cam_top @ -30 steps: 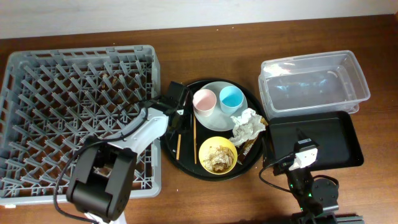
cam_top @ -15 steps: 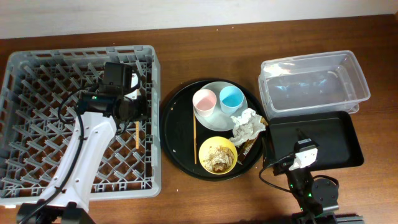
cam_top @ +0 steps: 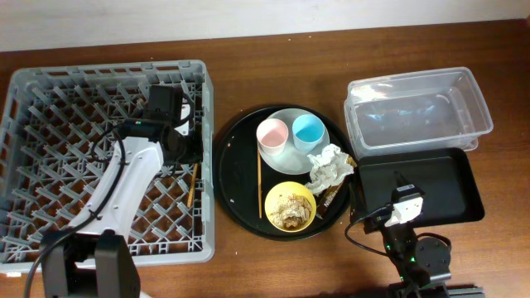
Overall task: Sort waste into correct bins and load items into the dishwasher rack
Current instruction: 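Grasp the second chopstick with the left gripper and place it in the rack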
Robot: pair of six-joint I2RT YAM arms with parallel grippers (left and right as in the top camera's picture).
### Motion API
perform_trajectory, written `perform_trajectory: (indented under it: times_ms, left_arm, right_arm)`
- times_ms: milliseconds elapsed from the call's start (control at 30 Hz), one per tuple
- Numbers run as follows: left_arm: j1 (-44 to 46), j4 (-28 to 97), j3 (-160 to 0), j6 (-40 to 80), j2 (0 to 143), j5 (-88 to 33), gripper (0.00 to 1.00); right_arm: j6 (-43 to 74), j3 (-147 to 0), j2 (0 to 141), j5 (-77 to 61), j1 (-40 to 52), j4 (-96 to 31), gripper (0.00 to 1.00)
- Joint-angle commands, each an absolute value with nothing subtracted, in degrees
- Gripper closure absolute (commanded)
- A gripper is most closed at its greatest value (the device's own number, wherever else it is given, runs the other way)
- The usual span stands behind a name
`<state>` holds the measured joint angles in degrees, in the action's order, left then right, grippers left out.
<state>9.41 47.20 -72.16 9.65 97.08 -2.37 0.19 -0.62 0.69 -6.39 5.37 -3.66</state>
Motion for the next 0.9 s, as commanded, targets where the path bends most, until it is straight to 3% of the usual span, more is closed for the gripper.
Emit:
perform_trajectory:
  times_ms: [0,100,200,333,467,500,567,867]
  left_arm:
    - [9.8,50.7,-77.3,9.8,93.1,-7.2,0.64]
    - [13.8,54.3,-78.5,9.8,87.5,-16.6,0.64]
    - [20.9,53.8,-76.0,10.7,87.8,-16.9,0.77]
    - [30.6,43.1,-67.5,23.6,88.2,-4.5,0.83]
    - [34.8,28.6,-57.0,29.4,88.2,3.2,0.81]
    - [34.8,25.4,-55.0,29.4,88.2,3.2,0.74]
    - [34.8,20.2,-52.1,29.4,88.2,3.2,0.73]
    - [34.9,14.2,-51.4,29.6,96.5,1.7,0.72]
  right_arm:
    - [0.4,-0.3,0.3,-6.9,5.6,-3.9,0.01]
    - [0.4,-0.3,0.3,-6.9,5.6,-3.9,0.01]
    - [0.4,-0.3,0.3,-6.9,5.6,-3.9,0.01]
    - [0.4,-0.3,0.3,-6.9,5.6,-3.9,0.01]
    - [0.4,-0.3,0.3,-6.9,5.6,-3.9,0.01]
    - [0.4,-0.3,0.3,-6.9,5.6,-3.9,0.01]
    - [0.4,-0.3,0.3,-6.9,5.6,-3.9,0.01]
    - [0.4,-0.3,0.3,-6.9,5.6,-3.9,0.01]
